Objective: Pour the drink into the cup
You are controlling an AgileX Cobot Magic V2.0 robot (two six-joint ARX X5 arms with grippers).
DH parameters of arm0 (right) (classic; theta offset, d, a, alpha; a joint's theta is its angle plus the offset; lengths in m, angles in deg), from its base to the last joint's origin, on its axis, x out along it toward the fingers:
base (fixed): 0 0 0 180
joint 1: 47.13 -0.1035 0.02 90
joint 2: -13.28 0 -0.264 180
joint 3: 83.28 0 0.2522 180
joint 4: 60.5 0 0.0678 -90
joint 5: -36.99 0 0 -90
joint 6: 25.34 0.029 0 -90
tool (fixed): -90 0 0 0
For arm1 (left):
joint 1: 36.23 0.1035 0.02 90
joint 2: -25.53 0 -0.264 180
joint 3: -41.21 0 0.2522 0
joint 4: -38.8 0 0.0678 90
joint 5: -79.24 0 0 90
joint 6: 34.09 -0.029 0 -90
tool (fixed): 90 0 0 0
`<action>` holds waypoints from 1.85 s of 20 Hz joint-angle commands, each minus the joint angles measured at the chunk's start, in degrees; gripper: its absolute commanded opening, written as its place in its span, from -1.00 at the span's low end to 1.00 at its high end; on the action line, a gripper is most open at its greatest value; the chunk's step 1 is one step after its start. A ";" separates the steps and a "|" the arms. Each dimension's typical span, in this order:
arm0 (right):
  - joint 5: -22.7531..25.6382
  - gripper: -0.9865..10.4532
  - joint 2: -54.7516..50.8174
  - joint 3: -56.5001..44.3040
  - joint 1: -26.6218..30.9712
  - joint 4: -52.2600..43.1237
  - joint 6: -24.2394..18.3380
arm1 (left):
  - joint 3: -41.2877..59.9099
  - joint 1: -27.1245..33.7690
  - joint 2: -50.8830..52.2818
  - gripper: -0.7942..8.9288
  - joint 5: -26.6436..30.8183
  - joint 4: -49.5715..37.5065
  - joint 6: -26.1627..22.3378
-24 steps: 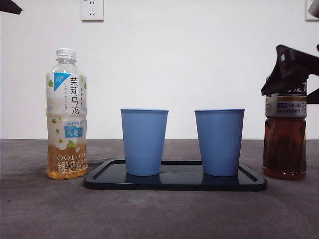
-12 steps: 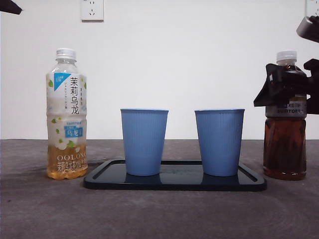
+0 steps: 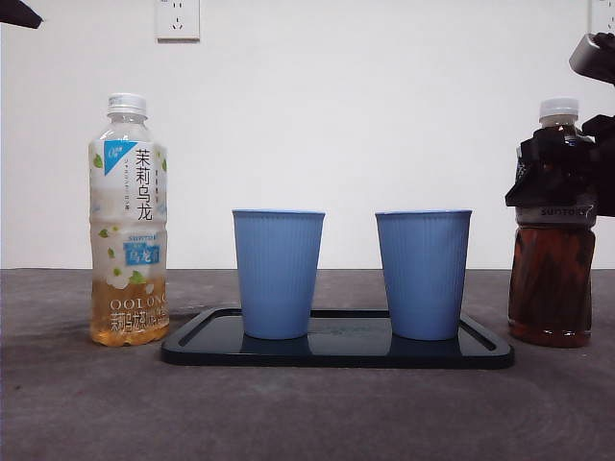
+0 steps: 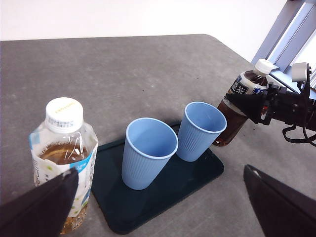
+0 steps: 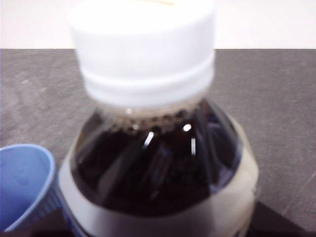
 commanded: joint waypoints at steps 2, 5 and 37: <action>0.09 -0.55 -0.87 0.66 -0.11 -0.11 -1.11 | -1.05 -0.20 -0.35 0.25 0.07 -0.42 -0.72; 1.60 -0.55 -4.22 2.71 -0.20 7.19 -3.34 | -1.05 -0.20 -0.35 0.25 0.07 -0.42 -0.74; 53.46 -0.55 6.49 48.04 -26.93 88.78 -34.25 | -1.05 -0.20 -0.96 0.25 0.07 5.57 -1.60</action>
